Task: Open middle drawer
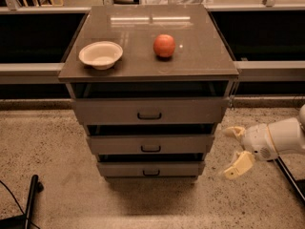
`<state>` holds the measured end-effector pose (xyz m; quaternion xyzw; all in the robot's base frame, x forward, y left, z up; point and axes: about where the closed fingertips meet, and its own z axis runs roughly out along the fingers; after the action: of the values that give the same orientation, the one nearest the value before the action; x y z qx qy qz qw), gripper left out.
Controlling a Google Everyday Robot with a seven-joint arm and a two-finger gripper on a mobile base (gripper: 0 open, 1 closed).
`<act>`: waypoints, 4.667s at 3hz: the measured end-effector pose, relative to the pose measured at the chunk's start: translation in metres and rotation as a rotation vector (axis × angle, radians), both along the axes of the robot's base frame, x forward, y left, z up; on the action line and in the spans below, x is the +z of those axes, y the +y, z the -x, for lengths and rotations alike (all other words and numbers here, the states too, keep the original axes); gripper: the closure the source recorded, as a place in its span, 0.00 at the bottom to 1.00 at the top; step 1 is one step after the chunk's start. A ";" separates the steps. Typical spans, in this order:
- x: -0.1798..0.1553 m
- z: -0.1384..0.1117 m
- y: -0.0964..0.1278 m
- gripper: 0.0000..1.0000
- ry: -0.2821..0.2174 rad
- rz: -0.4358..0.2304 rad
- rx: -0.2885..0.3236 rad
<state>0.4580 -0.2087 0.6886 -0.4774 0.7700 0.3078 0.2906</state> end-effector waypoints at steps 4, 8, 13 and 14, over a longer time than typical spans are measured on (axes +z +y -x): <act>-0.078 -0.056 0.094 0.00 -0.379 -0.165 0.167; -0.169 -0.122 0.018 0.00 -0.341 0.385 0.319; -0.255 -0.185 -0.016 0.00 -0.458 0.452 0.289; -0.268 -0.196 -0.020 0.18 -0.443 0.430 0.251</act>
Offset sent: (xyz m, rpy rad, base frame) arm 0.0791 0.1214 -0.0920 0.2075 -0.4939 0.2322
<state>0.6542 -0.2286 0.4203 -0.6742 0.6707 0.0605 0.3033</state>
